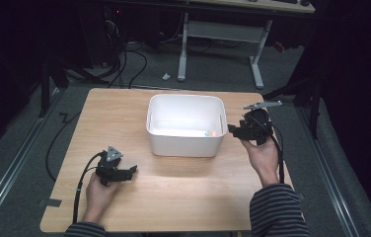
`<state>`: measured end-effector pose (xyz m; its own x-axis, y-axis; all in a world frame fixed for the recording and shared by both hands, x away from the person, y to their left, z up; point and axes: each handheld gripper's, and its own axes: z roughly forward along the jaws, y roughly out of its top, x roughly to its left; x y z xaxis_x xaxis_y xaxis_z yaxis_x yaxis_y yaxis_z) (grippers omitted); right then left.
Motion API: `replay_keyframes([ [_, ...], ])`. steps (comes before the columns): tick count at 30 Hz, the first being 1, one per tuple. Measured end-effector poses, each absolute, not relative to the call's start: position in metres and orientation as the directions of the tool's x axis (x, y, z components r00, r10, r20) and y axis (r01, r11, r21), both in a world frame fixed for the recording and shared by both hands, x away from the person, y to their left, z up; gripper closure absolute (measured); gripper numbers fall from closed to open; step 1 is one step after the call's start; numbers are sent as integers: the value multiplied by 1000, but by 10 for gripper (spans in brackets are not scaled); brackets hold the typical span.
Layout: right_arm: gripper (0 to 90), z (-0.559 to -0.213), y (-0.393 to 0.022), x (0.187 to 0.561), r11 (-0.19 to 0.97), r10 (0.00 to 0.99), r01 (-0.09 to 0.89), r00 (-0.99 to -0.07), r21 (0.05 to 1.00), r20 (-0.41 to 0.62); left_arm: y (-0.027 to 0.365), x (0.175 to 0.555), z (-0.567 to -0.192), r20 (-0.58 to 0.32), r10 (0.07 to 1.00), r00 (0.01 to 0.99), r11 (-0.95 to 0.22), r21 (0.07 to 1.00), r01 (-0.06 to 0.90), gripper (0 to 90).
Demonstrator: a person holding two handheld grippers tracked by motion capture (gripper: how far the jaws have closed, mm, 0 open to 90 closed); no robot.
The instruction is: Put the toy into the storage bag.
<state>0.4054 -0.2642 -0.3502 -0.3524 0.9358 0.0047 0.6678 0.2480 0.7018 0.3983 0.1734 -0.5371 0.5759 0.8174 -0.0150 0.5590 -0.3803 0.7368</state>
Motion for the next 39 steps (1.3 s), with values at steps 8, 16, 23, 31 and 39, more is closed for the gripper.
replay_keyframes([
  [8, 498, -352, -281, 393, 218, 946, 668, -324, 711, 14, 173, 398, -537, -15, 817, 576, -380, 737, 559, 201],
  [16, 488, -357, -297, 380, 211, 955, 678, -298, 704, 0, 173, 398, -537, -15, 817, 576, -380, 737, 559, 201],
  [23, 485, -362, -308, 360, 200, 958, 670, -285, 715, -1, 173, 398, -537, -15, 817, 576, -380, 737, 559, 201],
  [31, 484, -366, -311, 340, 201, 956, 648, -292, 734, -4, 173, 398, -537, -15, 817, 576, -380, 737, 559, 201],
  [39, 482, -372, -308, 327, 202, 951, 631, -309, 749, 5, 173, 398, -537, -15, 817, 576, -380, 737, 558, 202],
])
